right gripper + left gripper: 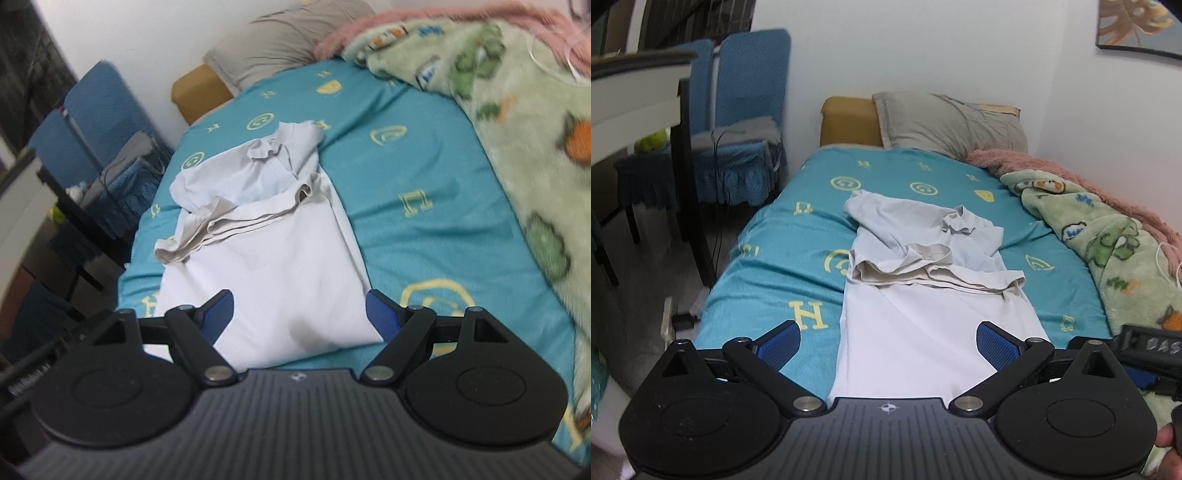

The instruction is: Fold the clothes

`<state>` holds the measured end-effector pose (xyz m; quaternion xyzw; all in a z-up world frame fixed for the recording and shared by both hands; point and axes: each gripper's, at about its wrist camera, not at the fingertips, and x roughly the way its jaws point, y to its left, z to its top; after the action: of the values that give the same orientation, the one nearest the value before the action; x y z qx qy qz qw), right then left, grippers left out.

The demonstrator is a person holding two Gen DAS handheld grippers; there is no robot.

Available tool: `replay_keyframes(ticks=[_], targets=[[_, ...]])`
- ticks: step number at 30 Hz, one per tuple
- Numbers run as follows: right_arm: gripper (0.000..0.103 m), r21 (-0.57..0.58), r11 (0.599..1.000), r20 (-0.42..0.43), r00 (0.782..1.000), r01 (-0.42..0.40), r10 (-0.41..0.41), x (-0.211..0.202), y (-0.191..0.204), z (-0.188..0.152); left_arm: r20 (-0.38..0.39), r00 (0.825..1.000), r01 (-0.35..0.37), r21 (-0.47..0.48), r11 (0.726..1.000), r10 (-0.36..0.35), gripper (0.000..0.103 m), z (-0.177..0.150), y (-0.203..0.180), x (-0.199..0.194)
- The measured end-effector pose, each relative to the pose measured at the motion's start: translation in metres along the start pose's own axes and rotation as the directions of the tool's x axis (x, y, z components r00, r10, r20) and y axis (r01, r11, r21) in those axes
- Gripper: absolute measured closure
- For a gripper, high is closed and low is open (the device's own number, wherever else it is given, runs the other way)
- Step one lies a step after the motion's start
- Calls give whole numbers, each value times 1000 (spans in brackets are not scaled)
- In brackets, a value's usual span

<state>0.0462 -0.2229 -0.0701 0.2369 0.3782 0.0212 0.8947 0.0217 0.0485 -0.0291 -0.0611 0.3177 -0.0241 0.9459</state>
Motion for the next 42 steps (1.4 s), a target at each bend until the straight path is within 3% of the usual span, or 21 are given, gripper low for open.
replay_keyframes(ticks=[5, 10, 13, 18, 22, 23, 25, 28, 31, 35, 37, 39, 42], targets=[[23, 224, 972, -27, 996, -72, 80, -11, -19, 5, -27, 998, 61, -88, 994, -64, 0, 5, 8, -4], [22, 299, 952, -51, 995, -62, 81, -8, -24, 1, -64, 990, 111, -189, 976, -125, 0, 4, 22, -1], [22, 393, 916, -98, 986, -85, 134, 6, -34, -5, -109, 984, 110, -242, 964, -140, 0, 2, 25, 8], [22, 527, 845, -149, 969, -89, 195, 32, -48, -20, -160, 960, 171, -321, 931, -231, 1, -7, 29, 23], [23, 610, 788, -137, 968, -87, 213, 51, -61, -29, -194, 917, 233, -449, 863, -348, 1, -14, 35, 42], [29, 625, 776, -128, 970, -83, 207, 55, -65, -29, -199, 907, 239, -484, 842, -372, 1, -16, 37, 47], [31, 641, 765, -124, 975, -65, 187, 65, -71, -29, -211, 885, 245, -546, 801, -415, 1, -21, 40, 58], [48, 613, 789, -116, 983, -43, 143, 68, -69, -23, -224, 845, 262, -618, 741, -486, 2, -30, 41, 74], [71, 607, 794, -111, 987, -27, 119, 71, -68, -22, -237, 787, 284, -680, 676, -569, 2, -41, 35, 90], [89, 586, 808, -80, 988, -61, 133, 65, -66, -17, -247, 743, 302, -705, 641, -622, 2, -50, 19, 113], [91, 561, 820, -42, 986, -112, 163, 59, -62, -10, -256, 745, 294, -704, 647, -616, 3, -51, 13, 123], [92, 527, 834, 7, 981, -166, 191, 51, -57, -2, -250, 759, 288, -699, 655, -601, 4, -51, 9, 129], [93, 504, 835, 68, 974, -219, 215, 43, -54, 6, -250, 807, 238, -692, 682, -535, 7, -51, 14, 129]])
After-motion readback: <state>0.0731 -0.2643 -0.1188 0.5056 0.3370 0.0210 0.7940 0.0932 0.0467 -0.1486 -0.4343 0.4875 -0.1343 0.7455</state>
